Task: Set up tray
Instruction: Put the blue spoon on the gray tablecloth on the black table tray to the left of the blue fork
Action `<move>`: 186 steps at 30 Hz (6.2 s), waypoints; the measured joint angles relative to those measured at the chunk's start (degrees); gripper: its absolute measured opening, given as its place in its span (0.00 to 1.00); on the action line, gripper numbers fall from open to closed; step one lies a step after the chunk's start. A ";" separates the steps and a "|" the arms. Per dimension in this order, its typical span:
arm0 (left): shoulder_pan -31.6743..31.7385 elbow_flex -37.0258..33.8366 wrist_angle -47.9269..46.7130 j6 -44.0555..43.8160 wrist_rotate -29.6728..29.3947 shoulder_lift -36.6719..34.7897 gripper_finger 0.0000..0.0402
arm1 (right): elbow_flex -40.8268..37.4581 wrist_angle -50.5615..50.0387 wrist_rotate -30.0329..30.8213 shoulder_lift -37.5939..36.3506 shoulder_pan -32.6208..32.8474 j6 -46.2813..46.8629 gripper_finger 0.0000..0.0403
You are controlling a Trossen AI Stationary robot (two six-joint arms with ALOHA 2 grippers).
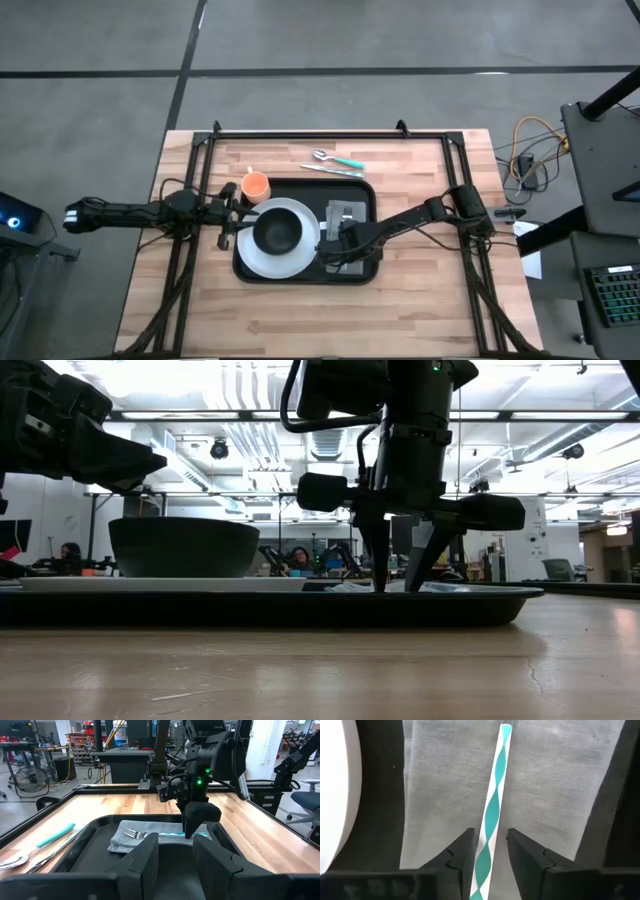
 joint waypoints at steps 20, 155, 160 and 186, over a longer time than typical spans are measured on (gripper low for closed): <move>0.01 -0.04 0.00 0.00 0.00 0.00 0.26 | 0.01 -1.24 7.94 -7.06 -6.55 -16.68 0.23; 0.02 -0.04 0.00 0.00 -0.02 0.02 0.26 | 19.77 -11.30 -10.31 3.85 -43.16 -88.21 0.14; 0.02 -0.04 0.00 0.00 0.00 0.02 0.26 | 17.98 -12.50 -10.33 3.85 -39.70 -80.91 0.14; 0.00 -0.04 0.00 0.00 0.00 0.02 0.26 | 15.96 -12.41 -4.31 3.72 -15.45 -32.95 0.14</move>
